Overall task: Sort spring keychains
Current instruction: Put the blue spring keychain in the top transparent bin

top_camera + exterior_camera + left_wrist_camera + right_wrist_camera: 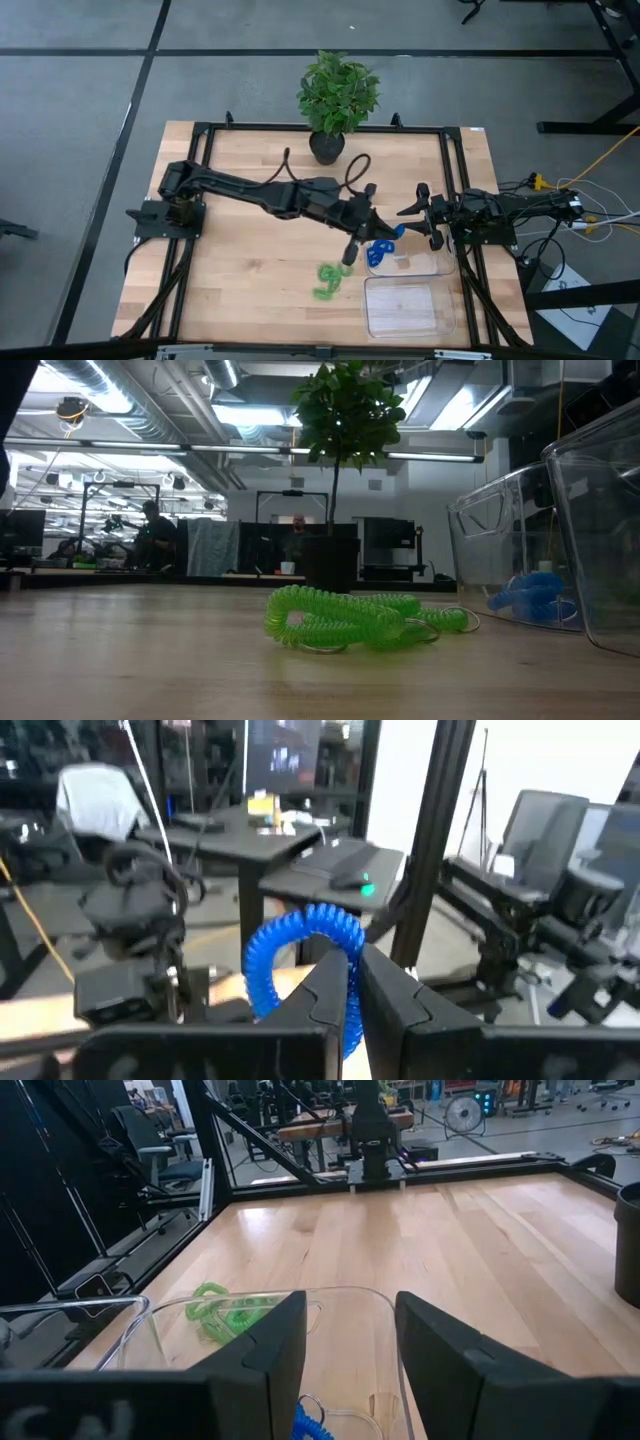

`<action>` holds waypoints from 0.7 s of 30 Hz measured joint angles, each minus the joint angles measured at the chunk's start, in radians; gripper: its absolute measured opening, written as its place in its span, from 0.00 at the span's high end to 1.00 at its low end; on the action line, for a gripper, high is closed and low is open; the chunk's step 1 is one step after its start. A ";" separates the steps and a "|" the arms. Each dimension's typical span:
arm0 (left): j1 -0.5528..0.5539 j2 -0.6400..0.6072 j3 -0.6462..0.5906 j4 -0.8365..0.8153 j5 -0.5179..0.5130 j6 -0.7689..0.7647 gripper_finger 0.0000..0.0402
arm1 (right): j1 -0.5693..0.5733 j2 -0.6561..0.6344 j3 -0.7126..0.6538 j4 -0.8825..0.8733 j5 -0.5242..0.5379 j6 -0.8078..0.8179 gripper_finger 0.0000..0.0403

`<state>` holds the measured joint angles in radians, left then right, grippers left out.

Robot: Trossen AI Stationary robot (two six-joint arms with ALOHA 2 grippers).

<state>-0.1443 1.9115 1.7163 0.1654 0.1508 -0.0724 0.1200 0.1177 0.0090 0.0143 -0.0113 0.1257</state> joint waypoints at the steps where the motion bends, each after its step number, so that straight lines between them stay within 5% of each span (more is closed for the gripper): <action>1: -0.003 0.011 0.018 -0.015 0.000 0.000 0.97 | 0.000 0.000 0.000 0.000 0.000 0.000 0.62; 21: -0.018 0.153 0.053 -0.184 0.000 -0.002 0.97 | 0.000 0.000 0.000 0.000 0.000 0.000 0.62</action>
<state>-0.1627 2.0641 1.7695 -0.0188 0.1503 -0.0742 0.1200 0.1177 0.0090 0.0140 -0.0112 0.1257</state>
